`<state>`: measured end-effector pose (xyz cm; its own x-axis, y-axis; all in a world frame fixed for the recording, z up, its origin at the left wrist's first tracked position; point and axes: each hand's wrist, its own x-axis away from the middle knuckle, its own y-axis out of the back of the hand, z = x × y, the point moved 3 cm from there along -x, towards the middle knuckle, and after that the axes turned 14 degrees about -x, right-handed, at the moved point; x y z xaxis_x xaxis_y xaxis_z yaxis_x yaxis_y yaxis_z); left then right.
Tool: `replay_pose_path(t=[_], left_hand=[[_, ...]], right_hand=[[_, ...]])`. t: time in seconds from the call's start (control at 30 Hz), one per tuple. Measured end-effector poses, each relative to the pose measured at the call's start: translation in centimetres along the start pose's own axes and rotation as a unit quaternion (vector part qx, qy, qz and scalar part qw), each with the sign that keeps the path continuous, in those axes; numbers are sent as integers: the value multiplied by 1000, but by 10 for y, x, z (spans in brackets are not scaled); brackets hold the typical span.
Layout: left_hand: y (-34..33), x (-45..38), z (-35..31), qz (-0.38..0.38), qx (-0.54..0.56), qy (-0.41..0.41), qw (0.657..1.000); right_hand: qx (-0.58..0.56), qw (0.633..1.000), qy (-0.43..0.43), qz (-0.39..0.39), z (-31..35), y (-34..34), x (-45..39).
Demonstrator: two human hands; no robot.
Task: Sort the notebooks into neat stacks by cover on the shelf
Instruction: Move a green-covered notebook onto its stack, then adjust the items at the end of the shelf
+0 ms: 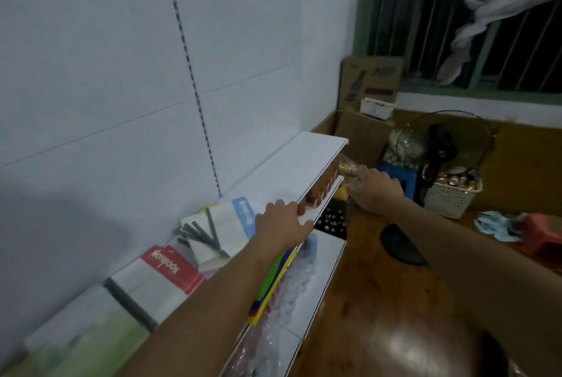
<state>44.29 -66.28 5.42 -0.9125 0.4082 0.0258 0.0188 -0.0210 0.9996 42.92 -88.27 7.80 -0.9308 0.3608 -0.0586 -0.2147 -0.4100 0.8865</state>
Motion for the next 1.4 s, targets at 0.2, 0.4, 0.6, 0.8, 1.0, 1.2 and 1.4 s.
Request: replay_pose_path(t=[0.2, 0.4, 0.6, 0.8, 1.0, 1.2, 1.4], left_hand=[[13, -39, -102, 7, 30, -39, 999], [18, -75, -175, -5, 19, -40, 999], [2, -98, -215, 12, 43, -24, 999], [-5, -131, -211, 14, 43, -11, 999], [-9, -181, -190, 12, 40, 8, 999], [-1, -218, -164, -14, 48, 28, 998], [0, -244, -110, -16, 26, 81, 996]], right_hand=[[2, 999, -41, -17, -81, 70, -16], [-23, 998, -55, -15, -146, 112, -38], [-29, 998, -56, 14, -185, 116, -62], [-34, 998, -40, 21, -191, 104, -99], [-37, 998, -33, 28, -173, 96, -146], [-30, 999, -13, 29, -139, 87, -192], [-30, 998, 29, 44, -90, 55, -236]])
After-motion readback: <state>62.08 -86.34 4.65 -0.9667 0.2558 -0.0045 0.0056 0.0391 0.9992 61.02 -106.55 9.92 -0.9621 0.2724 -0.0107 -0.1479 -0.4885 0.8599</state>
